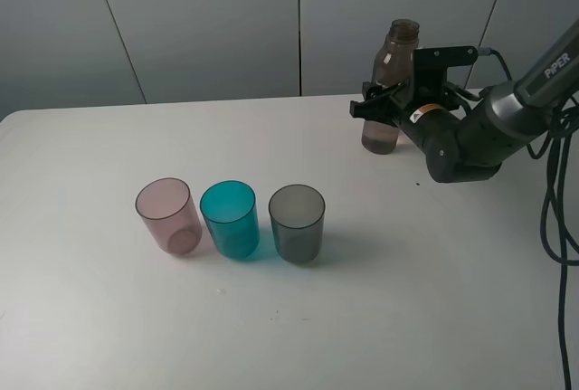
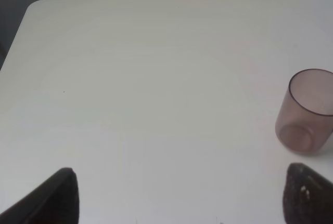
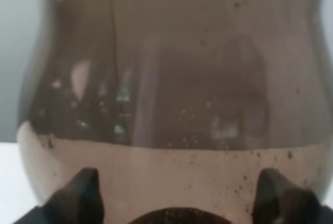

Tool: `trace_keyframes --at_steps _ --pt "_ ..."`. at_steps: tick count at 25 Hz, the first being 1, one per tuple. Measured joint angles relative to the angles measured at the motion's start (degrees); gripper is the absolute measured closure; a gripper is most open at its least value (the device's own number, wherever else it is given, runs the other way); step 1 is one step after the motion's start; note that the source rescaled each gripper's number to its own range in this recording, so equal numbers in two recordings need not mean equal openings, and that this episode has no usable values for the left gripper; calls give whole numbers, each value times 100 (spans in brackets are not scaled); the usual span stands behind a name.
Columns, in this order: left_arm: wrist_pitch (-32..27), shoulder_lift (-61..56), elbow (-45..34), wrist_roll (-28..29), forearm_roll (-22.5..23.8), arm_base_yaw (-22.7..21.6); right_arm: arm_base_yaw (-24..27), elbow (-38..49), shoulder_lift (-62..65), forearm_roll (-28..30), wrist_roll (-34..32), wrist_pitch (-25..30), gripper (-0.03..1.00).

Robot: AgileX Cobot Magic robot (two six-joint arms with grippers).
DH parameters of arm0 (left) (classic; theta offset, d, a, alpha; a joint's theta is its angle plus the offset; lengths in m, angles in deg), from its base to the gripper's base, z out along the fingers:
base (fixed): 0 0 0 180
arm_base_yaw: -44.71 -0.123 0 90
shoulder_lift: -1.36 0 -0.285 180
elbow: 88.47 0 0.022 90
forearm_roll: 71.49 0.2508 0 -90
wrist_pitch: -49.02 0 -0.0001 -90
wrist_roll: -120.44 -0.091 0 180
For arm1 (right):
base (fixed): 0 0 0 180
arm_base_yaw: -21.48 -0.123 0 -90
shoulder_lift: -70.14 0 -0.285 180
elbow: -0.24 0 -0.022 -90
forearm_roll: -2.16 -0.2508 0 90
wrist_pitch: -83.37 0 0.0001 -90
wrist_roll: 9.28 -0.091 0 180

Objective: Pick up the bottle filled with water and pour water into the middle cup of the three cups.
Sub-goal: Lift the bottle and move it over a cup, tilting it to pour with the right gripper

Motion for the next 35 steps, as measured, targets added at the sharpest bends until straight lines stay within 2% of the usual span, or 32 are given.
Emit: trace_keyframes --at_steps 7,10,13,19,23,28,35 --pt "0 0 0 0 0 0 0 0 0 0 0 0 91" --pt "0 0 0 0 0 0 13 0 14 170 0 6 91" --pt "0 0 0 0 0 0 25 0 196 666 80 130 91" --pt "0 0 0 0 0 0 7 -180 693 2015 191 177 91" --pt "0 0 0 0 0 0 -191 -499 744 2546 199 302 91" --pt "0 0 0 0 0 0 -622 -902 744 3030 350 825 91" --pt "0 0 0 0 0 0 -872 -1095 744 4225 594 1034 91"
